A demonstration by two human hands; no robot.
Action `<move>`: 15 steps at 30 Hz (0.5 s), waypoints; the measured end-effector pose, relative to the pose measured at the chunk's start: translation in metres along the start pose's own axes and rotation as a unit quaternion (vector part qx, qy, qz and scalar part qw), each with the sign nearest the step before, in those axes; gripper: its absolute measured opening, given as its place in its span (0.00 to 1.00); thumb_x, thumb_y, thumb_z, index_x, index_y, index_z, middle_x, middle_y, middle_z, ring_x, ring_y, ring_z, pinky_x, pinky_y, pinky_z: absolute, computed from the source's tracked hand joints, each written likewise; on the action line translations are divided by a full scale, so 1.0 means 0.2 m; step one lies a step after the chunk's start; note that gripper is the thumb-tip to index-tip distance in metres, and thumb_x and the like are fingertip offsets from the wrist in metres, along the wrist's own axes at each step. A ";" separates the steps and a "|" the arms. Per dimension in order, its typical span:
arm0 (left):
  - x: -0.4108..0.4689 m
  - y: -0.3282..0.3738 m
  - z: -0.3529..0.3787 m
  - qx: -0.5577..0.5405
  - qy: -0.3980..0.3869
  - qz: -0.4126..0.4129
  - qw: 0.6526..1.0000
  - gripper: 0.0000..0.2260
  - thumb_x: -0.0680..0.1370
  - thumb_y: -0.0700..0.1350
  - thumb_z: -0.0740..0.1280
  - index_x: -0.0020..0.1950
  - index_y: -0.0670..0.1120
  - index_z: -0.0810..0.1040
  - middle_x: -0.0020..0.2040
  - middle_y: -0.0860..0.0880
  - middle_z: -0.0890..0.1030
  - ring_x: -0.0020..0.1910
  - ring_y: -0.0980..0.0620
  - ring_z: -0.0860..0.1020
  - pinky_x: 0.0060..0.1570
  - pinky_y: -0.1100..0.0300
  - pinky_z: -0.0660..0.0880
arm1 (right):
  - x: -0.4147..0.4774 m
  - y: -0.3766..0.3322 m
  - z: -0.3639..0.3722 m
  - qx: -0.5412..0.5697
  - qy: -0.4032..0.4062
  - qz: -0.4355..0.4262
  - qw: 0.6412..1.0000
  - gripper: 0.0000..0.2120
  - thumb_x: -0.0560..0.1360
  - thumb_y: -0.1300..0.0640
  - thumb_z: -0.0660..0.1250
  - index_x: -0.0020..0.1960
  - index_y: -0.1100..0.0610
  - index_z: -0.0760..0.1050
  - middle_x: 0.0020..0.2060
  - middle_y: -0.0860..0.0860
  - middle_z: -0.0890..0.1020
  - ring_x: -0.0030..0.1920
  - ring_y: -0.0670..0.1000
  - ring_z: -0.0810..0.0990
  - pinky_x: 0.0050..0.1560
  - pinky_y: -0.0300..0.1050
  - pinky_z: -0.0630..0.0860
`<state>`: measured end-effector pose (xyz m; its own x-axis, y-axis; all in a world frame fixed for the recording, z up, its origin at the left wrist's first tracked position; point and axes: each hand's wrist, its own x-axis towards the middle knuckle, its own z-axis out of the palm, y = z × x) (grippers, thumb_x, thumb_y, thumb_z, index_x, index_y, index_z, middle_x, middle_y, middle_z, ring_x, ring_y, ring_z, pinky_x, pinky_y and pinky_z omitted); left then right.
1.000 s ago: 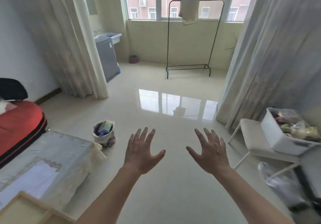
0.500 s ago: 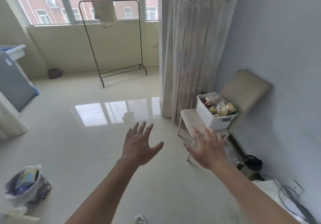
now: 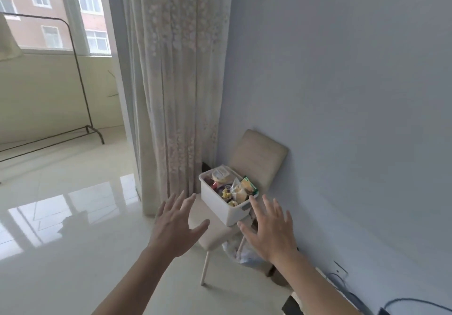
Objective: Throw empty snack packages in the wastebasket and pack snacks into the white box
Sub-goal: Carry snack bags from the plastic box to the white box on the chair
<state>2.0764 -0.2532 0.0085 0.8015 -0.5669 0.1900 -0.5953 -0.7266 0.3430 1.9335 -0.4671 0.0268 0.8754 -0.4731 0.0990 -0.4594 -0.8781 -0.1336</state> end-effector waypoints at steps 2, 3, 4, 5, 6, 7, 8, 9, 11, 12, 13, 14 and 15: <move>0.15 -0.02 0.04 0.006 -0.005 0.022 1.000 0.41 0.74 0.75 0.51 0.83 0.57 0.54 0.84 0.51 0.54 0.83 0.48 0.47 0.81 0.48 0.46 | 0.10 0.01 0.02 0.001 0.009 0.025 1.000 0.38 0.76 0.27 0.48 0.81 0.40 0.43 0.82 0.52 0.51 0.81 0.58 0.48 0.77 0.66 0.51; 0.22 -0.04 0.06 0.009 -0.010 0.030 0.999 0.41 0.74 0.75 0.52 0.83 0.57 0.54 0.84 0.51 0.54 0.83 0.48 0.47 0.81 0.47 0.46 | 0.14 0.01 0.03 0.003 0.010 0.034 0.999 0.38 0.76 0.27 0.48 0.81 0.40 0.43 0.82 0.52 0.52 0.81 0.59 0.49 0.77 0.66 0.52; 0.27 -0.05 0.08 0.012 -0.017 0.036 0.999 0.41 0.74 0.75 0.51 0.83 0.57 0.54 0.84 0.51 0.54 0.83 0.47 0.48 0.81 0.47 0.46 | 0.18 0.02 0.06 0.004 0.008 0.042 0.999 0.38 0.76 0.27 0.48 0.81 0.40 0.44 0.82 0.52 0.52 0.81 0.59 0.49 0.77 0.66 0.52; 0.32 -0.05 0.10 0.012 -0.023 0.040 0.999 0.41 0.73 0.76 0.50 0.83 0.57 0.54 0.83 0.51 0.54 0.83 0.47 0.48 0.81 0.47 0.46 | 0.21 0.02 0.08 0.007 0.005 0.051 0.999 0.38 0.76 0.27 0.48 0.81 0.41 0.44 0.82 0.52 0.52 0.81 0.59 0.49 0.76 0.66 0.52; 0.36 -0.06 0.13 0.009 -0.029 0.043 0.999 0.42 0.73 0.76 0.49 0.83 0.57 0.54 0.83 0.51 0.55 0.83 0.47 0.48 0.81 0.47 0.46 | 0.24 0.03 0.11 0.010 0.003 0.061 0.998 0.38 0.76 0.26 0.48 0.81 0.41 0.45 0.82 0.52 0.52 0.81 0.59 0.50 0.76 0.66 0.52; 0.41 -0.06 0.15 0.008 -0.037 0.048 0.998 0.43 0.72 0.76 0.48 0.83 0.57 0.54 0.83 0.51 0.54 0.83 0.47 0.48 0.81 0.47 0.46 | 0.28 0.04 0.14 0.012 0.003 0.070 0.997 0.39 0.76 0.26 0.48 0.81 0.41 0.45 0.82 0.52 0.53 0.81 0.59 0.50 0.76 0.65 0.53; 0.45 -0.06 0.18 0.010 -0.049 0.053 0.997 0.43 0.72 0.76 0.48 0.83 0.56 0.54 0.84 0.51 0.54 0.83 0.47 0.48 0.81 0.47 0.46 | 0.32 0.05 0.17 0.015 0.001 0.078 0.997 0.39 0.76 0.26 0.47 0.81 0.41 0.46 0.82 0.52 0.53 0.81 0.59 0.50 0.77 0.65 0.53; 0.50 -0.06 0.20 0.014 -0.061 0.057 0.996 0.43 0.72 0.76 0.48 0.83 0.56 0.53 0.84 0.51 0.54 0.83 0.47 0.48 0.81 0.46 0.47 | 0.36 0.06 0.20 0.019 -0.002 0.086 0.996 0.39 0.76 0.26 0.47 0.81 0.42 0.46 0.82 0.52 0.53 0.81 0.59 0.50 0.77 0.65 0.54; 0.60 -0.08 0.27 0.019 -0.076 0.062 0.995 0.41 0.75 0.75 0.52 0.83 0.57 0.53 0.84 0.51 0.53 0.83 0.47 0.48 0.81 0.45 0.47 | 0.45 0.08 0.29 0.032 -0.007 0.101 0.994 0.39 0.75 0.26 0.47 0.81 0.42 0.46 0.82 0.52 0.53 0.81 0.59 0.51 0.77 0.64 0.55; 0.65 -0.08 0.30 0.021 -0.081 0.062 0.995 0.40 0.75 0.74 0.54 0.83 0.57 0.53 0.84 0.52 0.54 0.83 0.47 0.48 0.81 0.45 0.48 | 0.51 0.10 0.33 0.037 -0.008 0.106 0.994 0.39 0.75 0.25 0.47 0.81 0.42 0.47 0.81 0.52 0.54 0.81 0.59 0.52 0.76 0.64 0.55; 0.71 -0.08 0.34 0.022 -0.085 0.063 0.994 0.39 0.76 0.74 0.55 0.83 0.57 0.53 0.84 0.52 0.54 0.83 0.47 0.48 0.81 0.45 0.48 | 0.56 0.11 0.37 0.042 -0.008 0.110 0.993 0.40 0.75 0.25 0.47 0.81 0.42 0.47 0.81 0.53 0.55 0.80 0.59 0.53 0.76 0.64 0.56; 0.77 -0.09 0.37 0.023 -0.088 0.063 0.994 0.39 0.76 0.73 0.55 0.83 0.57 0.53 0.84 0.52 0.54 0.83 0.47 0.48 0.81 0.45 0.48 | 0.63 0.13 0.42 0.047 -0.009 0.113 0.992 0.40 0.75 0.25 0.47 0.81 0.42 0.48 0.81 0.53 0.56 0.80 0.59 0.53 0.76 0.64 0.57; 0.84 -0.09 0.40 0.026 -0.091 0.062 0.994 0.39 0.76 0.73 0.56 0.83 0.57 0.53 0.84 0.52 0.54 0.83 0.47 0.48 0.81 0.45 0.48 | 0.69 0.15 0.46 0.052 -0.011 0.113 0.992 0.40 0.75 0.26 0.47 0.81 0.42 0.48 0.81 0.53 0.56 0.80 0.59 0.54 0.76 0.64 0.57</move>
<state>2.2171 -0.3657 -0.0406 0.7016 -0.7103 0.0565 -0.6942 -0.6636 0.2788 2.0553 -0.5521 -0.0545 0.7557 -0.6540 0.0343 -0.6269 -0.7377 -0.2506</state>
